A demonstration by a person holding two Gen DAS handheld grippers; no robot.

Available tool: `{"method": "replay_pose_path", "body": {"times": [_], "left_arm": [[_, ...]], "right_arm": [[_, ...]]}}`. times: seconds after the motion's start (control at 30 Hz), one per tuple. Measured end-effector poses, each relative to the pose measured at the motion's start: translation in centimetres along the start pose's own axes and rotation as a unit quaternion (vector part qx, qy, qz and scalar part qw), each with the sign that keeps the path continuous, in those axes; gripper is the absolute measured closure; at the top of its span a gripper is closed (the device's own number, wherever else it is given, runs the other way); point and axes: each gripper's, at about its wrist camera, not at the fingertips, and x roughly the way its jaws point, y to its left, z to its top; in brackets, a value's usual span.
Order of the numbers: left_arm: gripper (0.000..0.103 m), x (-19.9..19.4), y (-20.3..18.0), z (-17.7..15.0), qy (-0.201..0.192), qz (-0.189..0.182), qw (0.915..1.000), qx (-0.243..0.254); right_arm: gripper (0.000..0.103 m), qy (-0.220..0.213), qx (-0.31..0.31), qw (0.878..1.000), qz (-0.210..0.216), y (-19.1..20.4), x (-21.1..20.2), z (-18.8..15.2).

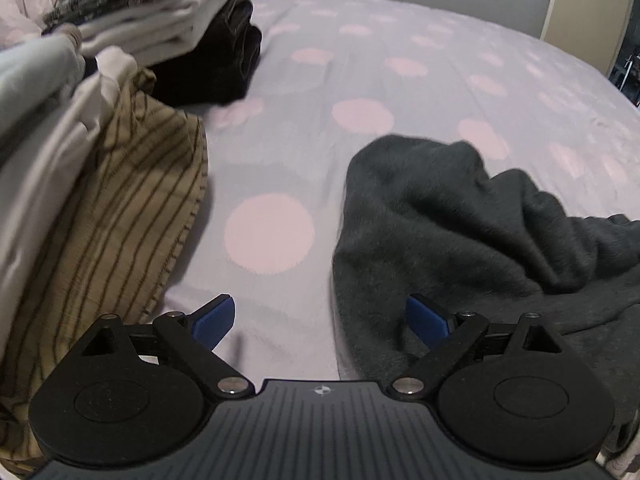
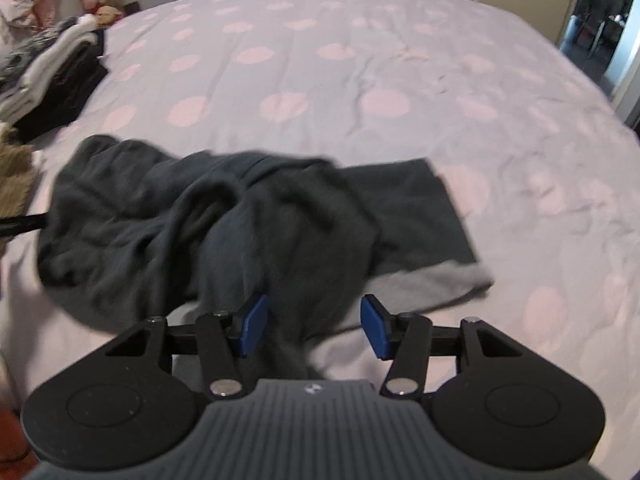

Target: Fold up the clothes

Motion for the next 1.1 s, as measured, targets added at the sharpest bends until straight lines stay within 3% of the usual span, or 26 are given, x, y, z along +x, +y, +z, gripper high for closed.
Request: {"method": "replay_pose_path", "body": {"times": [0.13,0.2,0.33,0.37,0.4,0.43,0.47,0.53,0.67,0.8,1.0,1.1], "left_arm": [[0.018,1.3,-0.5,-0.5,0.029,0.005,0.9995,0.007],[0.023,1.5,-0.6,-0.7,0.033,0.004,0.9994,0.007],[0.049,1.5,-0.4,-1.0,0.032,-0.017,0.9993,-0.002],[0.055,1.4,-0.4,-1.0,0.029,-0.027,0.9992,-0.005],[0.069,1.2,-0.3,-1.1,0.026,-0.036,0.9990,-0.007],[0.079,0.9,-0.3,-1.0,0.021,-0.042,0.9988,-0.009],[0.082,0.6,-0.3,-1.0,0.014,-0.047,0.9987,-0.013],[0.092,-0.2,0.0,-0.7,-0.005,-0.050,0.9984,-0.024],[0.093,-1.6,0.6,-0.3,-0.031,-0.060,0.9965,-0.050],[0.093,-2.4,0.7,0.0,-0.043,-0.064,0.9959,-0.048],[0.092,-3.6,0.4,0.3,-0.065,-0.074,0.9945,-0.034],[0.092,-4.3,0.0,0.3,-0.082,-0.086,0.9927,-0.018]], "right_arm": [[0.045,0.010,-0.017,0.999,0.045,2.7,0.1,-1.6],[0.043,0.019,-0.033,0.998,0.050,4.2,1.0,-2.1],[0.048,0.034,-0.054,0.998,0.025,6.2,3.9,-2.7],[0.067,0.036,-0.055,0.998,0.015,6.5,4.7,-2.7],[0.089,0.035,-0.052,0.998,0.007,6.4,4.8,-2.6],[0.094,0.033,-0.048,0.998,0.001,6.3,4.8,-2.5],[0.099,0.031,-0.044,0.999,-0.006,6.1,4.8,-2.3],[0.100,0.021,-0.038,0.999,-0.024,5.6,4.1,-1.9],[0.101,-0.017,-0.031,0.995,-0.098,2.5,0.4,-0.5],[0.101,-0.046,-0.008,0.980,-0.191,-2.7,-3.4,1.3],[0.101,-0.075,0.059,0.934,-0.344,-12.7,-8.2,2.9],[0.102,-0.079,0.082,0.903,-0.415,-17.2,-9.5,2.9]]}}
